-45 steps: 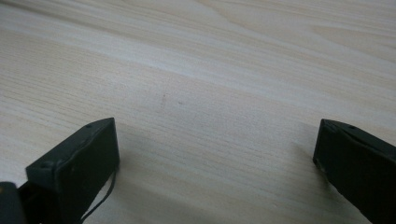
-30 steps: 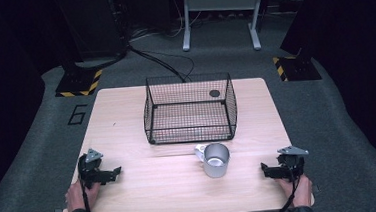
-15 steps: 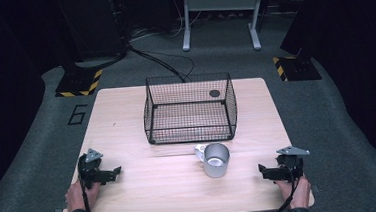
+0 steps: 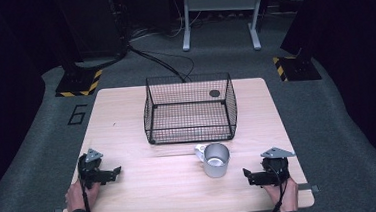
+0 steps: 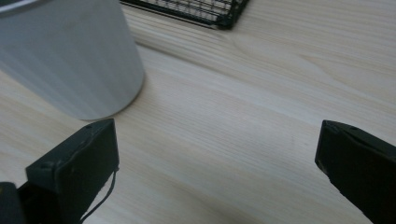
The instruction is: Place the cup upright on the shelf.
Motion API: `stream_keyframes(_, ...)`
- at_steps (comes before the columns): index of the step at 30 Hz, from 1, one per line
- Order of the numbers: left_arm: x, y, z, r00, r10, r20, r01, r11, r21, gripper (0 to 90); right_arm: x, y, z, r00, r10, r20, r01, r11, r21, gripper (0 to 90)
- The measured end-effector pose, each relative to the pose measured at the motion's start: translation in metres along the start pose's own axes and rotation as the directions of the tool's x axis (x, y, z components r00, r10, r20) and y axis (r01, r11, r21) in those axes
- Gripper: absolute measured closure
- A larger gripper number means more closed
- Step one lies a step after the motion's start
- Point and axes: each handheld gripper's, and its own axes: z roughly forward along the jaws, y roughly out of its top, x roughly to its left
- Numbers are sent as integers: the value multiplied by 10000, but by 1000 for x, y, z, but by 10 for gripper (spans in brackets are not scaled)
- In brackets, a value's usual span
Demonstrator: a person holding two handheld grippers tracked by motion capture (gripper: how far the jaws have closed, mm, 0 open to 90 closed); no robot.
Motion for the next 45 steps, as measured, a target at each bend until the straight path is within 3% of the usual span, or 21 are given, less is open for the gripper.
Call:
stream_keyframes(8, 0, 0, 0, 10000, 6, 3, -6, 10000, -1, 0, 23, 7, 2, 9980, -234, -594, 232, 9997, -38, 0)
stream_keyframes(25, 0, 0, 0, 10000, -6, 0, 6, 10000, -3, 1, 54, 21, 19, 9873, -780, -1382, 824, 9962, 265, 0)
stream_keyframes(37, 0, 0, 0, 10000, -4, 4, 4, 10000, -5, 0, 68, 34, 28, 9772, -1314, -1668, 1366, 9904, 204, 0)
stream_keyframes(40, 0, 0, 0, 10000, -13, 2, 13, 10000, -7, 1, 70, 39, 30, 9706, -1609, -1792, 1656, 9861, 111, 0)
stream_keyframes(45, 0, 0, 0, 10000, -10, 4, 10, 10000, -7, 0, 71, 46, 33, 9698, -1589, -1848, 1636, 9865, 103, 0)
